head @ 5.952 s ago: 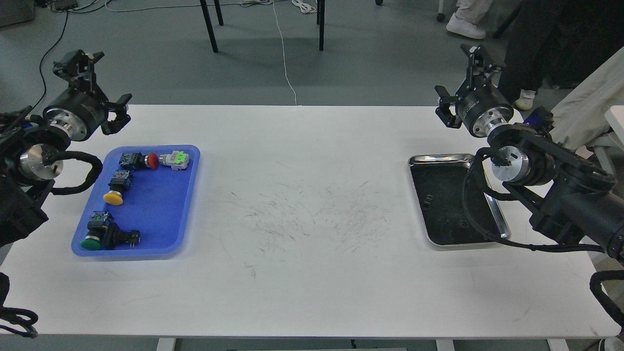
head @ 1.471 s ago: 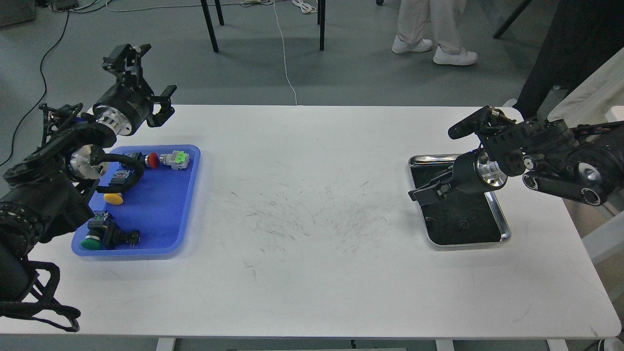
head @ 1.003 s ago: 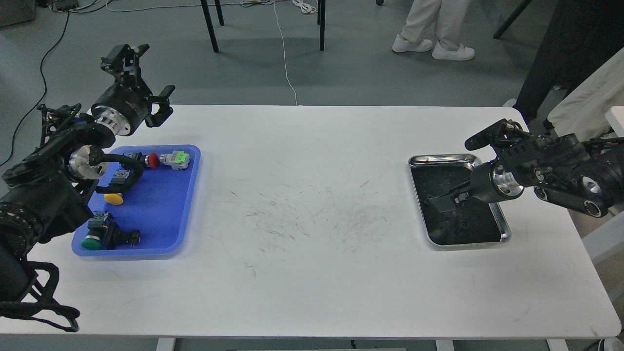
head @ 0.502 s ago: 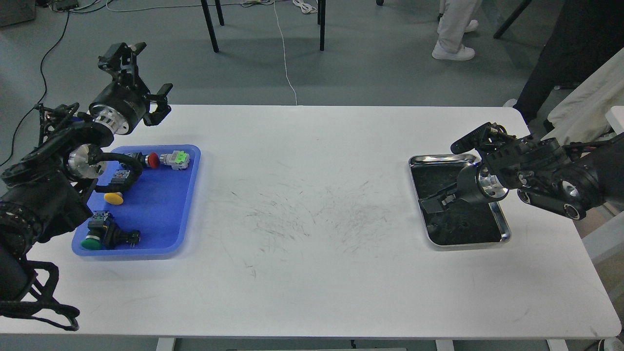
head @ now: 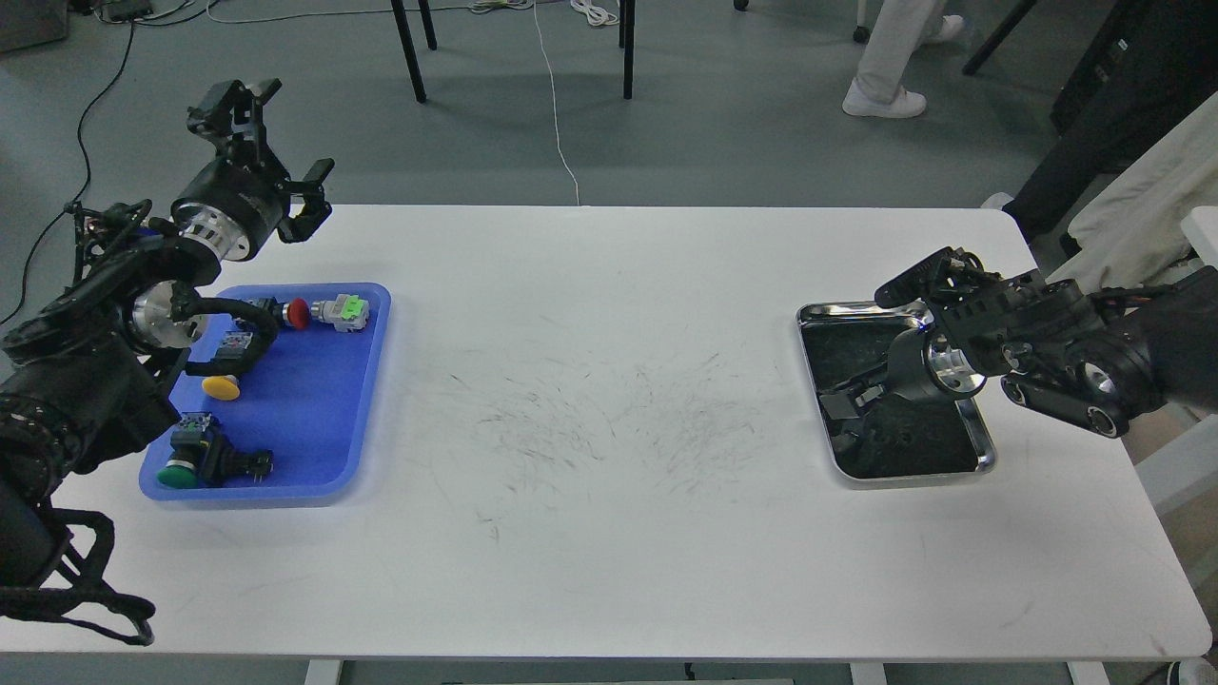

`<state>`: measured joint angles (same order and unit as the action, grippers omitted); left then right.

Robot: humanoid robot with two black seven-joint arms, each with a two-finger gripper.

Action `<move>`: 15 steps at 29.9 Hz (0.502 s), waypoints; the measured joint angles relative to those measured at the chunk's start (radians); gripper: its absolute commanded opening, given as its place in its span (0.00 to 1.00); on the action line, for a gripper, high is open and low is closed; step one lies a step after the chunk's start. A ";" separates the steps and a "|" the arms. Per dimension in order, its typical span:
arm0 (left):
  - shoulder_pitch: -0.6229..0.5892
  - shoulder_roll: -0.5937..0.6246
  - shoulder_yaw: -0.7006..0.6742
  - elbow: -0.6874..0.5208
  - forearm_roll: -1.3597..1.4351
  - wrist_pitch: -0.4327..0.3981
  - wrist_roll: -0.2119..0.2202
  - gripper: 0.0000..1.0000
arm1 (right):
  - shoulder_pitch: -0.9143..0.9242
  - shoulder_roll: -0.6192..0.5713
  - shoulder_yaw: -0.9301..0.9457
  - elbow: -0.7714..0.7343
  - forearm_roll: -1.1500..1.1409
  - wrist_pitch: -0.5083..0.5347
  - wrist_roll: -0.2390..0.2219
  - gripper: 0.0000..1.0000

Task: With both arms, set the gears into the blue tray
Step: 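Grasp the small black gear in the steel tray with the right gripper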

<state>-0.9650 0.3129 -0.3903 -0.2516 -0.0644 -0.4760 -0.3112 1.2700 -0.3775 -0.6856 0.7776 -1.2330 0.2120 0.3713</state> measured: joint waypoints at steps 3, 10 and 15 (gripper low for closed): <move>0.000 0.001 0.000 0.000 0.000 0.000 0.000 0.98 | -0.002 0.000 0.000 0.000 0.000 0.000 0.001 0.47; 0.002 0.003 -0.001 0.000 0.000 0.000 -0.001 0.98 | -0.008 0.000 -0.001 0.000 0.000 0.000 0.002 0.29; 0.003 0.004 -0.001 0.000 0.000 0.000 -0.001 0.98 | -0.004 -0.002 -0.002 0.000 0.000 -0.001 0.002 0.17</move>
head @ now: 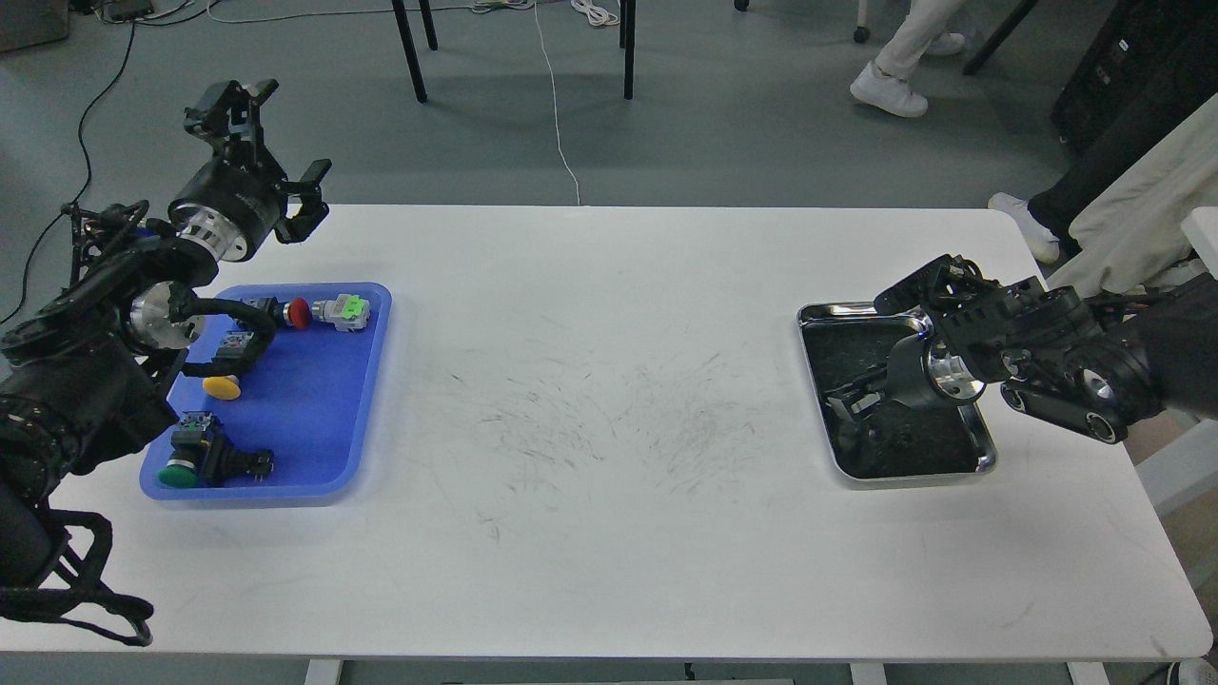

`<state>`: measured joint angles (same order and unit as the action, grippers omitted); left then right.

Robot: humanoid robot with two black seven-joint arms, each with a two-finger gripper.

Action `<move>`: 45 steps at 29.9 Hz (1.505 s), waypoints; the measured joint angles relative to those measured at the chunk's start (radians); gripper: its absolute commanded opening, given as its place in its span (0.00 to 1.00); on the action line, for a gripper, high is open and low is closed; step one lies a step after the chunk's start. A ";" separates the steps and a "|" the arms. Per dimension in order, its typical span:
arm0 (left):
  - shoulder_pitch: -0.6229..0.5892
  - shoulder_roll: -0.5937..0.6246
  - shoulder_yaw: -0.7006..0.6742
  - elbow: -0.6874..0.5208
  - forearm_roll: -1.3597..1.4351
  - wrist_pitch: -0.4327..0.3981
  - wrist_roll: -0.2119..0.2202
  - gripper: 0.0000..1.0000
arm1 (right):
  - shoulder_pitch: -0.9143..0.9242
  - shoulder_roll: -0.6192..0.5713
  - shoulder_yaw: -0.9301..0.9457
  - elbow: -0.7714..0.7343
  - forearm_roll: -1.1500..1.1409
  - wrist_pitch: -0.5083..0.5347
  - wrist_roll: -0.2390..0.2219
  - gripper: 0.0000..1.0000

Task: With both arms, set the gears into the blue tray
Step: 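Grasp the small black gear in the steel tray with the right gripper, then carry the black gear with the right gripper toward the table center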

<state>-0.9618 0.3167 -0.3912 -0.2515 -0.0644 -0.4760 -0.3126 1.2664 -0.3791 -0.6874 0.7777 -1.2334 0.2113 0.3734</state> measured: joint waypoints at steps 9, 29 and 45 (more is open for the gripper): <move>0.000 0.003 0.001 0.000 0.000 0.000 0.001 0.98 | 0.018 0.000 0.001 0.002 0.000 0.000 0.002 0.07; 0.001 0.006 0.006 0.000 0.000 0.007 0.001 0.98 | 0.113 -0.005 0.027 0.010 0.003 -0.021 0.023 0.01; -0.004 0.073 0.009 -0.002 0.000 0.001 0.003 0.98 | 0.109 0.158 0.160 -0.041 0.001 -0.350 0.013 0.01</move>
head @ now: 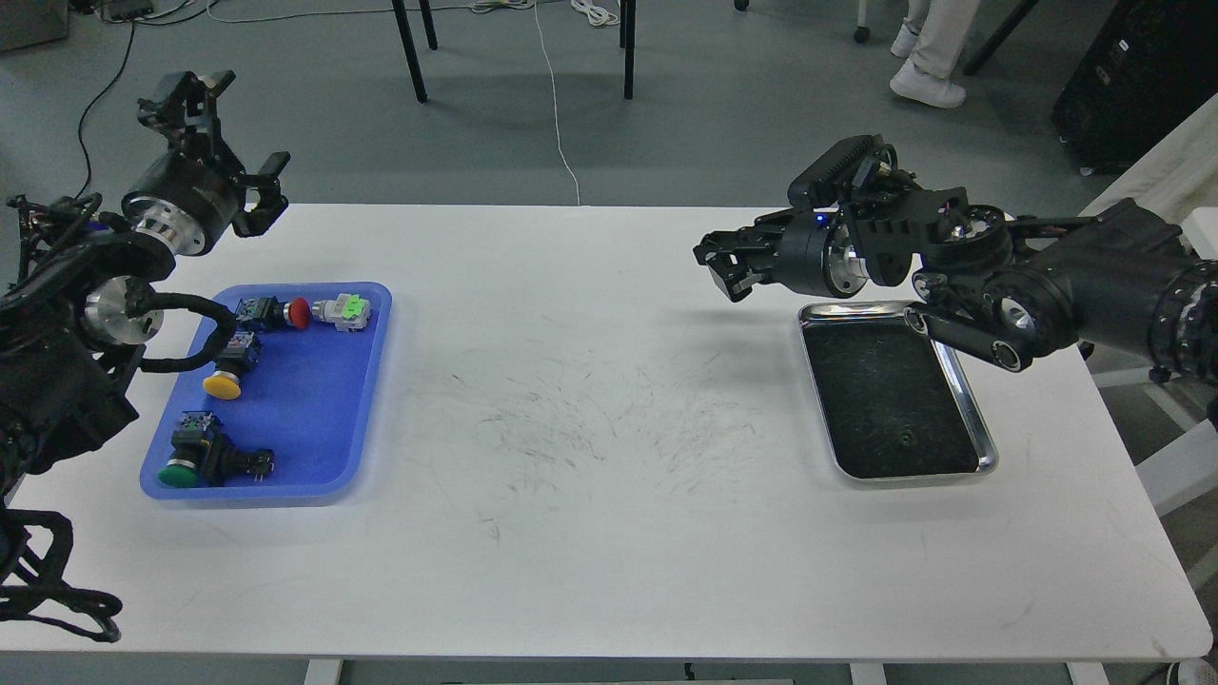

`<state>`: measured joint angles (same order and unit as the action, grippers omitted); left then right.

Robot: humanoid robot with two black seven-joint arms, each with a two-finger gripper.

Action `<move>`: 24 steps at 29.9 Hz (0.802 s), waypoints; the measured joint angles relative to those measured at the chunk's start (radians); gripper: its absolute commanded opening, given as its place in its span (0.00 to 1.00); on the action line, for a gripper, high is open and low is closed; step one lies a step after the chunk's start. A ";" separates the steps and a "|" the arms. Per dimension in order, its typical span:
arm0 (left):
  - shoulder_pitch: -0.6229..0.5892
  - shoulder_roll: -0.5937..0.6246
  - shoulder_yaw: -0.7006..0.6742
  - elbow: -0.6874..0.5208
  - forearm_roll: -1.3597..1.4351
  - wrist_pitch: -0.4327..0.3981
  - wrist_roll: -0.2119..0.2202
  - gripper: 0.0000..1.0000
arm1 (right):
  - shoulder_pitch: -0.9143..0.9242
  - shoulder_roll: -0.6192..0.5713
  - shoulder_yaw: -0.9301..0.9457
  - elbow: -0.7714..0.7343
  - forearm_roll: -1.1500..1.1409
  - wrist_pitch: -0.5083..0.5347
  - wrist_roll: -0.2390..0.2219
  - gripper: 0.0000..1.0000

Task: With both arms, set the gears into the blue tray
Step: 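Carry the black gear with the right gripper toward the table center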

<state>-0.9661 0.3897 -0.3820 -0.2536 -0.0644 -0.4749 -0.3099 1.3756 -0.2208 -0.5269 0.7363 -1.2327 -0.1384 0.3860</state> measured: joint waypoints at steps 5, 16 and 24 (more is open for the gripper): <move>-0.003 0.018 0.000 -0.001 0.002 -0.002 0.002 0.98 | 0.000 0.111 0.026 -0.008 0.000 -0.092 -0.001 0.01; -0.003 0.093 0.001 -0.057 0.003 0.001 0.005 0.98 | -0.078 0.220 0.023 -0.058 -0.004 -0.189 0.000 0.01; -0.001 0.106 0.001 -0.065 0.002 0.002 0.006 0.98 | -0.184 0.221 0.016 -0.113 -0.105 -0.228 0.004 0.01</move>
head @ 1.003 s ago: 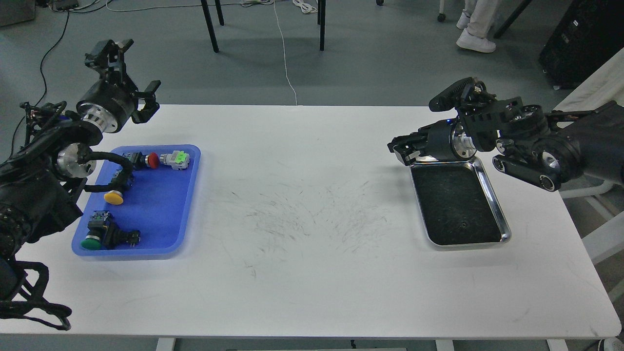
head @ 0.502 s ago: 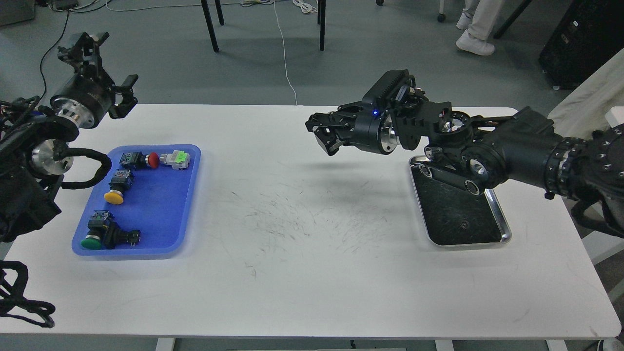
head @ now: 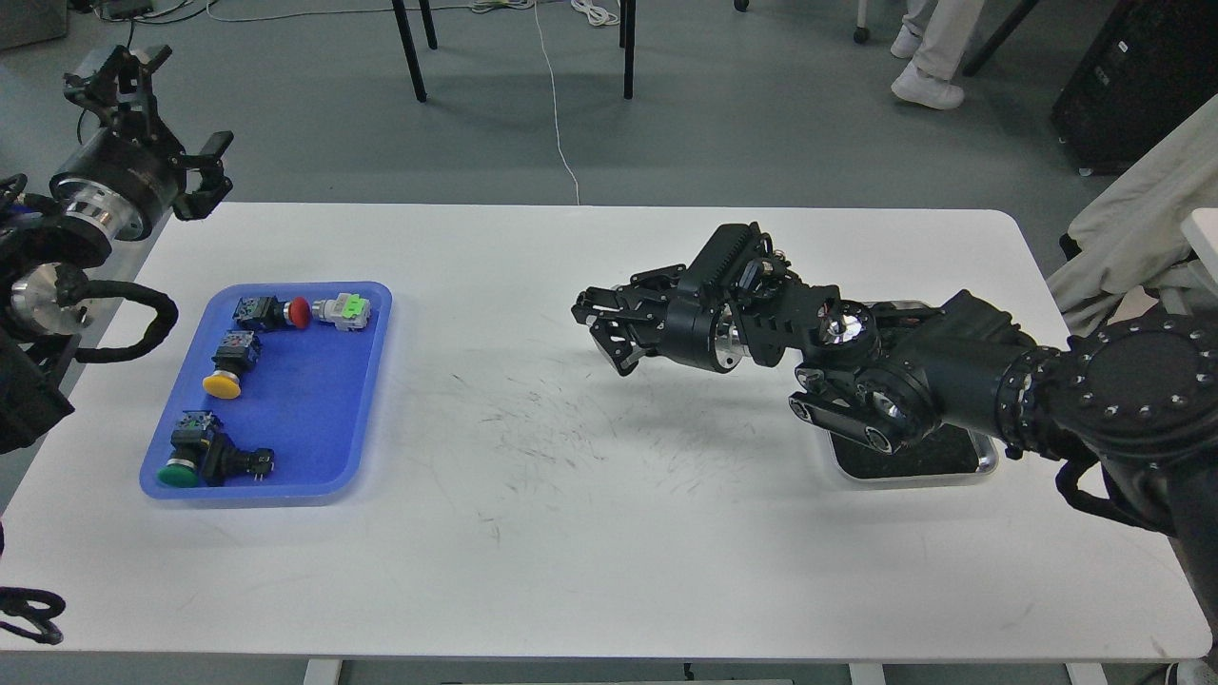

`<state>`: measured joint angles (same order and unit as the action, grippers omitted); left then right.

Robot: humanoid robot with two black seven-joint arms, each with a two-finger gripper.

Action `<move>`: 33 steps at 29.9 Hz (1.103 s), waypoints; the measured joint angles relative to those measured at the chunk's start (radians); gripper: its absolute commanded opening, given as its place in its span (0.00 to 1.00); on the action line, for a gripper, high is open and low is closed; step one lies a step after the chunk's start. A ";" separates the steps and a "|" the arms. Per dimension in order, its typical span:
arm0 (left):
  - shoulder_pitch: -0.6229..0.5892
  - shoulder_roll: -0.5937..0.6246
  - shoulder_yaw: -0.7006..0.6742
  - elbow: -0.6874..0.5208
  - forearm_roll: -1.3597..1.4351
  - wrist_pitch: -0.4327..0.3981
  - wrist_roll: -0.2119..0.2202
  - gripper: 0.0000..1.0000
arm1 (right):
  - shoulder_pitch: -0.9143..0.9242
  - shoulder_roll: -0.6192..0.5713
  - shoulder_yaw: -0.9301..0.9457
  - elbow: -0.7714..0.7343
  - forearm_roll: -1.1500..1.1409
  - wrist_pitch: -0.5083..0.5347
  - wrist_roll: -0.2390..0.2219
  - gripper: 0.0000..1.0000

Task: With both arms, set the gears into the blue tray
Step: 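Carry the black gear with the right gripper toward the table center, then lower the black gear onto the table and open the right gripper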

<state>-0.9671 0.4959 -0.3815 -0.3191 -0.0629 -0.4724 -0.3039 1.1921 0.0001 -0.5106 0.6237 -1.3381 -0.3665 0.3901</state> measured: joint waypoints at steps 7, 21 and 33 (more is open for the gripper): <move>0.000 0.015 0.000 -0.009 0.000 0.000 0.000 0.98 | -0.030 0.000 0.003 0.015 -0.046 -0.037 0.005 0.01; -0.001 0.080 0.000 -0.074 -0.001 0.014 -0.001 0.98 | -0.074 0.000 0.005 0.088 -0.176 -0.092 0.045 0.01; -0.001 0.128 0.000 -0.118 -0.002 0.023 -0.001 0.98 | -0.113 0.000 0.005 0.099 -0.244 -0.098 0.054 0.01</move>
<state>-0.9680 0.6242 -0.3818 -0.4367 -0.0645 -0.4495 -0.3052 1.0788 0.0000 -0.5060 0.7225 -1.5820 -0.4646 0.4445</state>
